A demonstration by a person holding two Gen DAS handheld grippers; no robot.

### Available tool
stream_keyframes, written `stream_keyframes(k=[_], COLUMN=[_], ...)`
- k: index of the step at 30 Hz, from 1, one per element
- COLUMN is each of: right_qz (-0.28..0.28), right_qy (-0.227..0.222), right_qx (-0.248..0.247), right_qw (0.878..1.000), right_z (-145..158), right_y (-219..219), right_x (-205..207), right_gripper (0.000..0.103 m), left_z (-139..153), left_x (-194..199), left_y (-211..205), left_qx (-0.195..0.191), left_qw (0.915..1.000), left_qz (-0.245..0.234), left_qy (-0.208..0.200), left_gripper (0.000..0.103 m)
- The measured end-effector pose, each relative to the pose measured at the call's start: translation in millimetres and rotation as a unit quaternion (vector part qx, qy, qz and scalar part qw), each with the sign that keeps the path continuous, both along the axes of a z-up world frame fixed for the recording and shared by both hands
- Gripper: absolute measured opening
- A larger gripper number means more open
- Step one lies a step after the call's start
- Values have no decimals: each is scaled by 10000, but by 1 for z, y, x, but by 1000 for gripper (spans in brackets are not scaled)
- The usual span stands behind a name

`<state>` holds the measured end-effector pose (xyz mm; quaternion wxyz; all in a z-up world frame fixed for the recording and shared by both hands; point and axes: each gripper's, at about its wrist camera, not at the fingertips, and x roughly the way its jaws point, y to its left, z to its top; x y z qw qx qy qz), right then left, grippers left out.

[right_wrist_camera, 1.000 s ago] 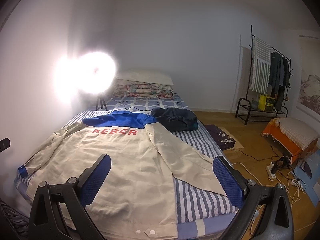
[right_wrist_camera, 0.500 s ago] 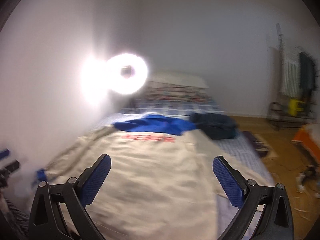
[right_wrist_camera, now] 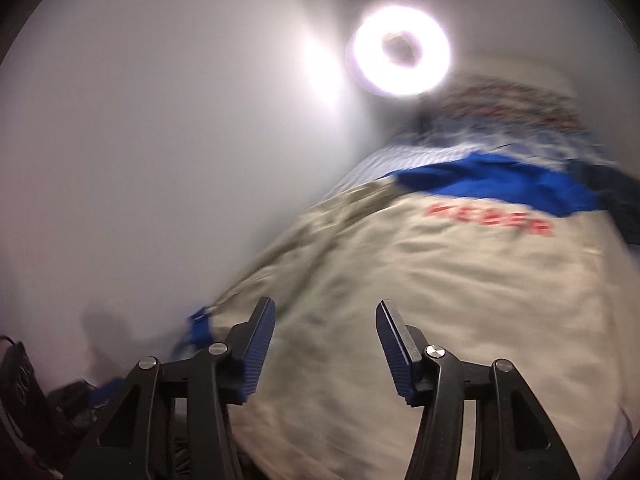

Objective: Fold large clothes
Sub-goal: 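Reach the right gripper to the blue sleeve cuff and grasp it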

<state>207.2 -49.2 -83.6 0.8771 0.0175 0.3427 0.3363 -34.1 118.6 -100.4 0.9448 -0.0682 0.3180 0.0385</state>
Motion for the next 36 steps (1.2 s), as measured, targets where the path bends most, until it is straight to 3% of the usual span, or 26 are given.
stream_keyframes(k=[6,9,14,22,24,28,30,36], right_qz=[1146,1402,1278,950,893,898,879,937], right_qy=[727,1123,2189,2966,3073,3328,3286,2700], right_qx=[182,99,147,39,64,223,355,862], right_qw=[9906,9837,9672,9503,9474,9385,9397,9544], right_z=[-29,-50,-107,-178,-188,-204,-199,-147], right_y=[94,132,172,209,216,227,226,179], right_x=[19,28,47,68,74,82,85,83], right_gripper=[55,55,55,54,44,1,0,0], left_z=[-9,-11,-14,-16,-17,-17,-16,-17], left_x=[-14,-19,-22,-21,-19,-17,-16,-8], left_y=[13,24,45,60,63,64,65,71], left_qx=[-98,-127,-288,-355,-349,-312,-284,-322], left_qw=[9999,9997,9987,9978,9977,9977,9977,9974], left_qz=[56,173,405,551,566,590,599,631], left_qy=[101,95,98,106,99,120,122,158], left_gripper=[24,22,22,22,22,22,22,22])
